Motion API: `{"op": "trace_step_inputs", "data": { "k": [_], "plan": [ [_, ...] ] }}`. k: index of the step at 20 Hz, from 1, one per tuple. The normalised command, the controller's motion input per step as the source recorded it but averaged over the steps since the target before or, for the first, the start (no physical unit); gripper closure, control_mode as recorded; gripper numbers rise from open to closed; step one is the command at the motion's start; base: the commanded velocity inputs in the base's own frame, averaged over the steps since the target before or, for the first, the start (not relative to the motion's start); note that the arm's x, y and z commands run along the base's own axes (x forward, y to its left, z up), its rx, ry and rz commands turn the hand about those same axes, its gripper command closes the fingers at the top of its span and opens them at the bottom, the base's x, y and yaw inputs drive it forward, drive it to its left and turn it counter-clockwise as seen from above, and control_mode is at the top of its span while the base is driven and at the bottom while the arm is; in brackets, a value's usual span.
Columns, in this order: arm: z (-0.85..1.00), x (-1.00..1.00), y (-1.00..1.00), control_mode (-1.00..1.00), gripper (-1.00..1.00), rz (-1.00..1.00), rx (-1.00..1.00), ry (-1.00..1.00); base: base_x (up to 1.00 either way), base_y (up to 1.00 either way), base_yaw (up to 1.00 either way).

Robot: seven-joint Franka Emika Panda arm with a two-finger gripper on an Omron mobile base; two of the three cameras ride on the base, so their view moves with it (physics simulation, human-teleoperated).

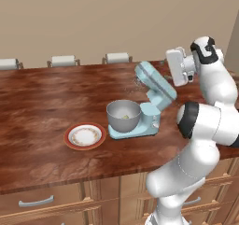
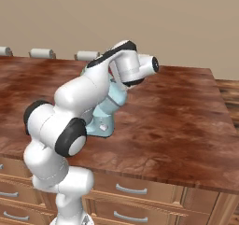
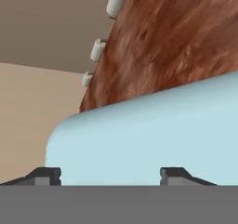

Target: Add butter and sugar cubes to the stand mixer bowl and then turn on the stand mixer to begin making frosting.

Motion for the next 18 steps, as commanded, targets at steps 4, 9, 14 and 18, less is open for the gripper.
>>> {"op": "trace_step_inputs", "data": {
  "k": [4, 9, 14, 18],
  "plan": [
    [-0.49, -0.05, 1.0, -1.0, -1.0, 0.07, -0.17, 0.01, 0.0, 0.0, 0.0],
    [-0.5, -0.03, 0.89, -1.0, -1.0, 0.05, -0.2, 0.03, 0.0, 0.0, 0.0],
    [0.21, -0.4, 0.19, -1.0, -1.0, 0.0, -0.12, -0.11, 0.0, 0.0, 0.0],
    [0.71, -0.69, -0.03, -1.0, -1.0, 0.0, -0.17, -0.29, 0.0, 0.0, 0.0]
  ]
}}
